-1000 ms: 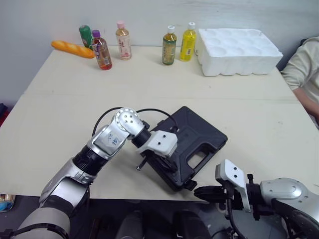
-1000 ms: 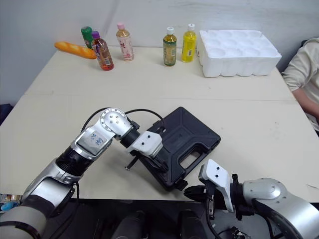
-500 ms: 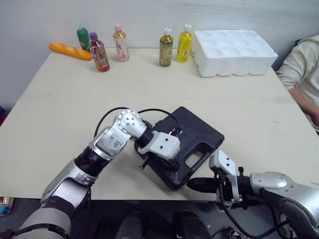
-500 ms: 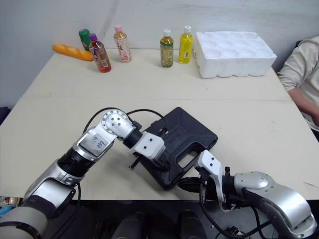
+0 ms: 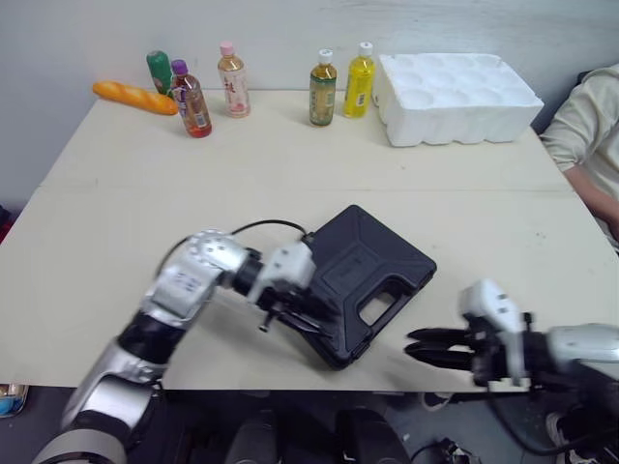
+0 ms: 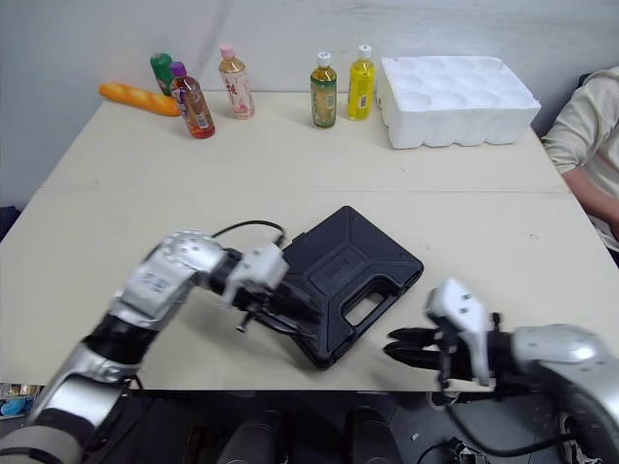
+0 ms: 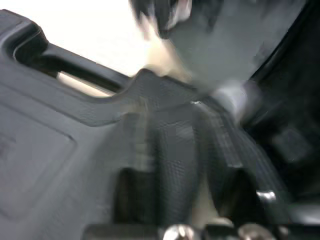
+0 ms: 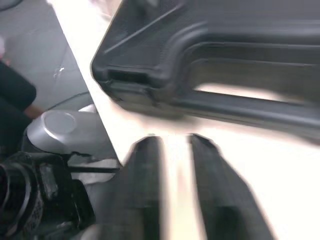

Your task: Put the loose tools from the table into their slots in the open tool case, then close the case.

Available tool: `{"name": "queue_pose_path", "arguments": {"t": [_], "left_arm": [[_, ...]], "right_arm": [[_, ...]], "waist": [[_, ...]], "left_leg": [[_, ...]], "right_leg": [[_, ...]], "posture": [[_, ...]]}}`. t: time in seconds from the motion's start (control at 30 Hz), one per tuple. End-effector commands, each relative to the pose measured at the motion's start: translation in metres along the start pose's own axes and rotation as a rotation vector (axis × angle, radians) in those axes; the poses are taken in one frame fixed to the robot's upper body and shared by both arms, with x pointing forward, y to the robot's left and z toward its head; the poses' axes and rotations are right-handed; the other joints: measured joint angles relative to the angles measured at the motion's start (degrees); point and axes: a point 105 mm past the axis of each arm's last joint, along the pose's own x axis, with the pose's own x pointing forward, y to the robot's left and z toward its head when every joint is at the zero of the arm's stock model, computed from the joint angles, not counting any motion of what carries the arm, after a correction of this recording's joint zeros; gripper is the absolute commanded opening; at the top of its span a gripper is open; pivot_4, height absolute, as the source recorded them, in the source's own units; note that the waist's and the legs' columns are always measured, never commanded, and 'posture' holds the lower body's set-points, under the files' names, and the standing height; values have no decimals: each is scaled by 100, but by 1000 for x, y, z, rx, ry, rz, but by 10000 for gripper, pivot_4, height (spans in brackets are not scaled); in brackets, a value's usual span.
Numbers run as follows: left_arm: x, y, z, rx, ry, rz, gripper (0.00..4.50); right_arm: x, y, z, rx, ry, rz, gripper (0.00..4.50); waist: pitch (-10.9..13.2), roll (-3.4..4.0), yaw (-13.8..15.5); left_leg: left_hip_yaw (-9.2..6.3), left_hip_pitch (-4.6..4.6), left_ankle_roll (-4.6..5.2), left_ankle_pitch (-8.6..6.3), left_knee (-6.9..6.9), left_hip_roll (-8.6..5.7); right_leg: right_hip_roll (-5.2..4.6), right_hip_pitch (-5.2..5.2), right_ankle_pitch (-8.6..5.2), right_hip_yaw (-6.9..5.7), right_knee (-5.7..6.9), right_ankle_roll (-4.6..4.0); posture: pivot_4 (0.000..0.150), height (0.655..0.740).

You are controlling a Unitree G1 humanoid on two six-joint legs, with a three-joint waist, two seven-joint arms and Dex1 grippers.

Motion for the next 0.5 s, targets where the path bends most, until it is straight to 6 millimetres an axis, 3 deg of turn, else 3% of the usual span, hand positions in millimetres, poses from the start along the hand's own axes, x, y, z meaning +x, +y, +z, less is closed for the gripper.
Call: {"name": "queue_pose_path", "arguments": {"t": [0.03,0.1,0.13,0.17,0.3,0.5], "left_arm": [[-48,-7,23,-137,-170,164,36616],[-74,-12,31,-187,-244,268,44851],[-83,-14,34,-203,-267,309,45000],[-88,-16,35,-215,-281,334,45000],[-152,-43,-2,-239,-60,674,45000],[-179,-57,-18,-246,3,832,45000]], "right_arm": [[-41,-7,24,-64,-52,-49,30024],[-57,-9,28,-69,-45,-61,39851],[-63,-10,29,-70,-39,-69,44595],[-67,-11,29,-71,-36,-74,44595],[-98,-30,37,-103,-23,-186,44595],[-114,-45,37,-136,-34,-241,44595]], "waist": [[1,5,5],[1,5,10],[2,4,9],[5,0,11],[8,1,-86],[11,3,20]], "left_leg": [[-1,5,1,0,0,0],[-1,14,4,-2,-5,-1],[-2,14,5,-3,-6,0],[-2,13,5,-4,-7,-1],[11,23,1,-11,-31,-1],[8,32,-4,-4,-79,-5]], "right_leg": [[-1,5,0,0,0,0],[-1,16,0,-1,-5,-1],[-1,16,0,-1,-6,-1],[-2,16,0,-1,-9,-1],[-4,14,-2,14,-23,-3],[-20,11,-3,7,-52,-14]], "posture": [[1500,7400],[1500,7400],[1500,7400],[1500,7400],[1500,7400],[1500,7400]]}}
